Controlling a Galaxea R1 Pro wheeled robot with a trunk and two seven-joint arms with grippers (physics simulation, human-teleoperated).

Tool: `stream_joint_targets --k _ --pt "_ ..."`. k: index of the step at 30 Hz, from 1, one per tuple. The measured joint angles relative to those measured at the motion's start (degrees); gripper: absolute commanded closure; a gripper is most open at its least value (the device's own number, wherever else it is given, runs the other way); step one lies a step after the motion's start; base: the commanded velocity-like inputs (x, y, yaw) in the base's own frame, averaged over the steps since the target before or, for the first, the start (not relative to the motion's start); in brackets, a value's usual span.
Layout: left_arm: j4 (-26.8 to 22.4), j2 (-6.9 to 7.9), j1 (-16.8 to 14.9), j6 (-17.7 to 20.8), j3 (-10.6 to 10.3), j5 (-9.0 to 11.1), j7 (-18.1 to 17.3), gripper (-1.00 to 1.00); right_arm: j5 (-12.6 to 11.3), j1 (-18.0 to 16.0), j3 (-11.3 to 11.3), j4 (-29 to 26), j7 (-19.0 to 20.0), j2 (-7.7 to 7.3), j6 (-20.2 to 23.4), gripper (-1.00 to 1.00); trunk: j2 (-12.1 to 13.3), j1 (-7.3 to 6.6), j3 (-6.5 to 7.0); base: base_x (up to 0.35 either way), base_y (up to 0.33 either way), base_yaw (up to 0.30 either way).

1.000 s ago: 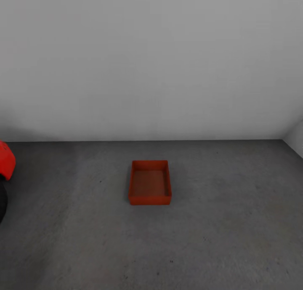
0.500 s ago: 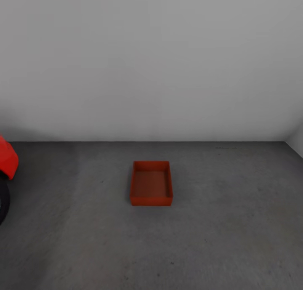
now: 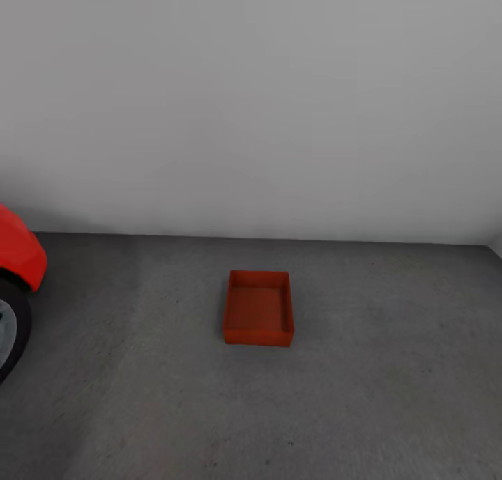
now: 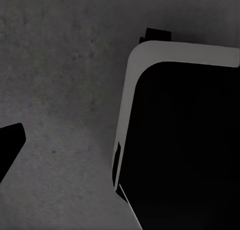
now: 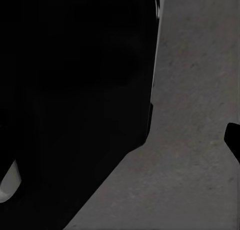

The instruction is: Move the two storage containers from the living room to the garage. In the garage, place one container on the floor and stack the other container on top of it (either order is fine).

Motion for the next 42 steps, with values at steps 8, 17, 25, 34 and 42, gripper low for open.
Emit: stream_joint_targets --k 8,17,25,34,42 --pt "0.00 -0.03 0.00 0.00 0.00 0.02 0.00 -1.00 0.02 0.00 0.00 0.05 -0.01 0.05 0.29 -1.00 0.00 0.00 0.63 0.000 0.000 0.010" --pt "0.00 -0.04 0.00 0.00 0.00 0.02 0.00 -1.00 0.16 0.00 0.04 0.07 -0.01 0.25 0.51 -1.00 0.00 0.00 1.44 0.000 0.000 0.000" --pt "0.00 -0.05 0.00 0.00 0.00 0.02 0.00 -1.00 0.18 0.00 0.02 0.06 -0.01 0.28 0.53 -1.00 0.00 0.00 2.17 0.000 0.000 0.000" --pt "0.00 -0.05 0.00 0.00 0.00 0.02 0.00 -1.00 0.19 0.00 0.02 0.06 -0.01 0.28 0.52 -1.00 0.00 0.00 2.98 0.000 0.000 0.000" --pt "0.00 -0.05 0.00 0.00 0.00 0.02 0.00 -1.00 0.18 0.01 0.00 0.07 -0.01 0.34 0.45 -1.00 0.00 0.00 3.71 0.000 0.000 0.000"
